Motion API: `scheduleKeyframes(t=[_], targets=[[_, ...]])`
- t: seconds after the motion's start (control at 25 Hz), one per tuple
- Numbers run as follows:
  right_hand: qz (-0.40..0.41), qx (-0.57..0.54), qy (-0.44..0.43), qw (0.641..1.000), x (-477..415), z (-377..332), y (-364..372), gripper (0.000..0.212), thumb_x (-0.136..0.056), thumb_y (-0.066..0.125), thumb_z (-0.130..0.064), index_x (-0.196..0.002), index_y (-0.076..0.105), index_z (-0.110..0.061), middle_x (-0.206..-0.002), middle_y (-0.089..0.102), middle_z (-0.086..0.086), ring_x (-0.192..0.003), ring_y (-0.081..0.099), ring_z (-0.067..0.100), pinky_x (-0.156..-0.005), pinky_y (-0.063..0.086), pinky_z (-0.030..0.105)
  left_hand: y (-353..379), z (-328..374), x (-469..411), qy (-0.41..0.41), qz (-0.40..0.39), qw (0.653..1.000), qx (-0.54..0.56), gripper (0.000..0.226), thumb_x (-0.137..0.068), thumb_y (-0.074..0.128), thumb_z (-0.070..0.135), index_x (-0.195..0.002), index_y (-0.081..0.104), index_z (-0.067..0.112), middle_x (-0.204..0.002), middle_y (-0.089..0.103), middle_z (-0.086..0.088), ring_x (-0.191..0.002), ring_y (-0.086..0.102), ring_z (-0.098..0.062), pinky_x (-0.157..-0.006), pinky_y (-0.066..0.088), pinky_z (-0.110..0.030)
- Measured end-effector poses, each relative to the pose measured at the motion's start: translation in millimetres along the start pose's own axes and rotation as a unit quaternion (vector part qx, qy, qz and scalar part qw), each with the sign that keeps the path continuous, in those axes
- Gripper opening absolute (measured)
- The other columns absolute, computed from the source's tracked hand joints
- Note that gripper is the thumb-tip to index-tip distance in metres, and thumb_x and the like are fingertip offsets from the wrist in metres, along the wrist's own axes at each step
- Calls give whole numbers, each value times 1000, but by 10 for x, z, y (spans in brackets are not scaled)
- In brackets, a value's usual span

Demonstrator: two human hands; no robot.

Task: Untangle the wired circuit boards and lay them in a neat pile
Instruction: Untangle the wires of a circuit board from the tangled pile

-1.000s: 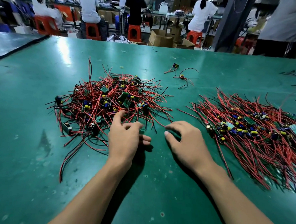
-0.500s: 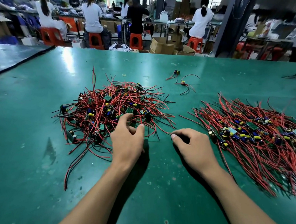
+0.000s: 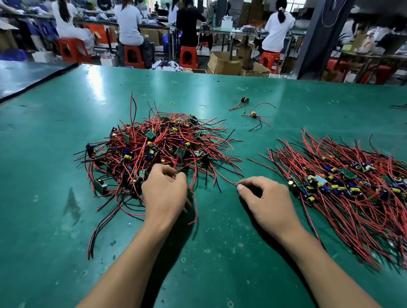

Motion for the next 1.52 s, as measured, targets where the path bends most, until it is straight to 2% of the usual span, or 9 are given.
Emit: scheduleKeyframes(t=[0.28,0.4,0.48,0.6,0.76,0.88,1.08,1.16,1.52], targets=[[-3,4,-3,1000,-7,-26,-6,12,-90,70,-21,-98,78,-15,-93,74,-5,-89,66,7,-77,41,4,97,131,104,106,-44,991,-70,14,-83,72,22,-72,64,19,-61,65,-2,-58,64,-21,-61,53,-30],[-8,-16,-10,1000,4,-63,7,10,-89,72,-19,-96,78,-15,-90,75,-7,-85,66,2,-77,42,5,87,190,155,152,-18,983,-98,15,-79,76,19,-71,63,21,-78,61,2,-71,59,-7,-70,44,-11],[-24,-48,-14,998,23,-97,40,8,-86,76,-17,-94,78,-16,-88,75,-11,-83,67,-2,-76,44,4,113,214,197,159,-18,984,-72,15,-79,76,17,-75,63,23,-88,56,5,-77,61,-11,-80,52,-23],[-68,-105,-14,992,38,-144,115,13,-84,79,-21,-96,77,-19,-88,76,-10,-85,70,2,-81,50,13,245,223,282,138,-75,987,15,16,-80,77,15,-81,63,22,-88,63,-5,-64,67,-32,-66,57,-52],[-135,-287,27,948,50,-204,225,13,-88,74,-16,-100,76,-22,-86,74,-5,-75,66,8,-76,55,23,478,124,373,-10,-185,950,252,24,-81,76,1,-98,60,9,-97,69,-15,-48,62,-27,-46,54,-33],[-150,-349,53,923,69,-199,224,14,-90,71,-13,-96,79,-23,-83,73,-2,-70,61,8,-68,53,20,627,104,447,-80,-252,902,343,25,-82,71,-3,-102,59,1,-84,68,-17,-50,60,-23,-45,52,-26],[-203,-410,98,884,156,-187,286,21,-81,76,-16,-102,77,-13,-85,71,12,-77,66,26,-82,56,41,703,98,486,-142,-288,865,385,15,-79,68,-1,-93,65,1,-79,67,-21,-55,65,-24,-52,57,-26],[-219,-415,105,877,177,-185,300,17,-83,76,-14,-100,77,-13,-87,70,17,-78,66,27,-79,56,38,705,81,471,-154,-284,866,380,13,-84,64,-3,-96,64,1,-79,67,-23,-55,66,-24,-52,57,-26],[-249,-279,33,927,147,-277,274,21,-66,58,-16,-68,79,-15,-100,68,-11,-110,60,6,-85,50,21,681,70,401,-92,-244,911,319,3,-87,69,4,-86,66,6,-66,65,-9,-40,56,-18,-40,49,-24]])
Point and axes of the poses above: each hand's wrist, its own x-axis away from the middle knuckle, its own y-axis out of the palm, z = x × y, the point moved 9 cm from there along -x, towards the middle knuckle
